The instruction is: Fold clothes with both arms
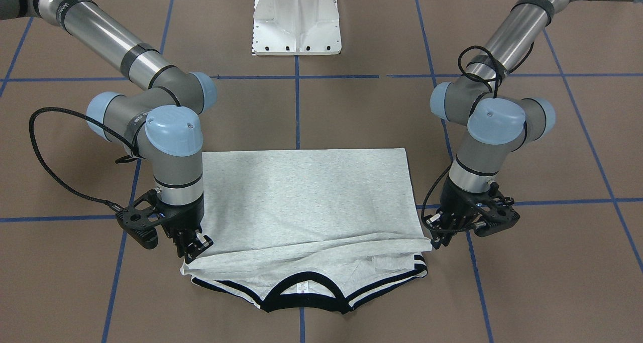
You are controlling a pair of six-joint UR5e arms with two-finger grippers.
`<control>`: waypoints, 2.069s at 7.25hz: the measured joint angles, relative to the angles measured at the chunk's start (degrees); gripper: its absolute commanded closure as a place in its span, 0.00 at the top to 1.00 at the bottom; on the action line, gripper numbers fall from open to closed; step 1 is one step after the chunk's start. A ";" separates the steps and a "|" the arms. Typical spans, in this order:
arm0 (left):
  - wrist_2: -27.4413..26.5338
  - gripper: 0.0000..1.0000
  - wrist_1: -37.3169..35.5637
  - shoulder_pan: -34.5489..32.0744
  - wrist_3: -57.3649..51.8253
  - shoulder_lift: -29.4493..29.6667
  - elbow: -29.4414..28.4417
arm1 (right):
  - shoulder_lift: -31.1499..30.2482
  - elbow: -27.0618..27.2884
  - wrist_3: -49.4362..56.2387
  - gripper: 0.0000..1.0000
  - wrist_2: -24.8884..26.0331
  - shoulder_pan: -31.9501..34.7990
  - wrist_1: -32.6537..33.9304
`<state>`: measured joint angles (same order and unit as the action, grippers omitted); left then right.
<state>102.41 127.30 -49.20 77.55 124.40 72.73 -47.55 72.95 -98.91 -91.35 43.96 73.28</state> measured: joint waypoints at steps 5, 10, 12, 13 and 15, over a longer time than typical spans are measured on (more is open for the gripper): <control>1.47 0.46 0.16 -1.44 -0.22 0.18 0.37 | -15.07 21.52 -3.66 1.00 -2.63 -5.88 0.01; 4.30 0.46 0.14 -1.43 0.30 -0.36 2.36 | -22.85 26.11 -9.43 0.66 -4.05 -12.64 -0.07; 4.29 0.46 0.12 -1.43 0.32 -0.44 2.44 | -23.61 27.04 -9.82 0.01 -4.17 -13.90 0.08; 4.29 0.46 0.09 -1.43 0.32 -0.49 2.51 | -23.77 27.77 -10.12 0.00 -4.23 -14.03 0.31; 4.25 0.46 0.11 -1.43 0.32 -1.29 3.21 | -23.81 28.73 -10.70 0.00 -4.78 -14.16 0.62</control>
<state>106.66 127.41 -50.62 77.87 123.11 75.93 -71.35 101.68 -109.61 -96.13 29.80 73.90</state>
